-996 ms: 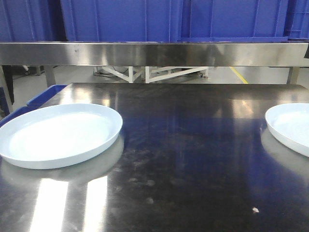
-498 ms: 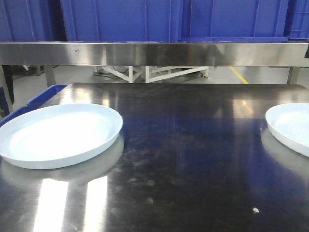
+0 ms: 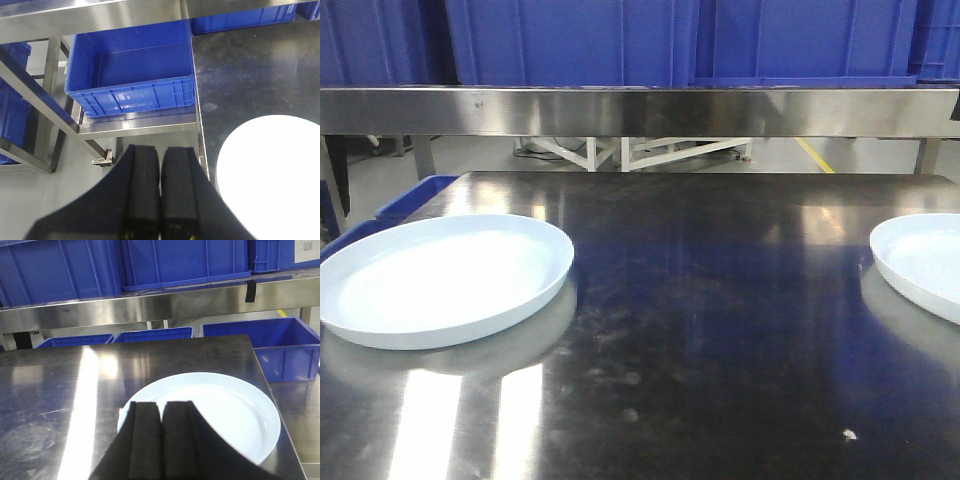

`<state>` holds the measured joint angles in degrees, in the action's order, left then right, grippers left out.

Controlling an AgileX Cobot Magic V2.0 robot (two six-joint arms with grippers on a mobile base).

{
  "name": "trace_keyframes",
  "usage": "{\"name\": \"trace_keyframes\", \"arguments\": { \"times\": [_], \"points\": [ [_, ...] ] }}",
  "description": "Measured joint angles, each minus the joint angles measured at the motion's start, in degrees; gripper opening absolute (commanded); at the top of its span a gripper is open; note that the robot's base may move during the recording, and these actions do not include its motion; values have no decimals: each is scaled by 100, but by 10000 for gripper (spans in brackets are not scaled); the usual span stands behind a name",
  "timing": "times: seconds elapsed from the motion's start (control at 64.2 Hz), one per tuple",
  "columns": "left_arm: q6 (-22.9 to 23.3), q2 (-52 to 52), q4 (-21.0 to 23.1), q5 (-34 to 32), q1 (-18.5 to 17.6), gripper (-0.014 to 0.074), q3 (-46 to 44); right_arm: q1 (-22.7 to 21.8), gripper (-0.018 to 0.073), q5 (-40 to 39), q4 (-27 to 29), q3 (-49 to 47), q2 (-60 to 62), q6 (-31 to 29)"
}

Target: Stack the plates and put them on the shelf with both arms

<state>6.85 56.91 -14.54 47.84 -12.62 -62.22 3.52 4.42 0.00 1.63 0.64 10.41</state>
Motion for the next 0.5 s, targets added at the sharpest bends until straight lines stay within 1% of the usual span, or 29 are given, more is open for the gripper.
{"name": "trace_keyframes", "arguments": {
  "times": [0.296,0.358,0.42,0.498],
  "points": [
    [0,0,0,0,0,84,0,0,22,-13,0,0,0,0],
    [0,0,0,0,0,84,0,0,22,-196,0,13,0,0],
    [0,0,-12,0,0,83,0,0,22,-375,0,-8,0,130],
    [0,0,-23,0,0,83,0,0,22,-213,31,-245,0,230]
  ]
}}
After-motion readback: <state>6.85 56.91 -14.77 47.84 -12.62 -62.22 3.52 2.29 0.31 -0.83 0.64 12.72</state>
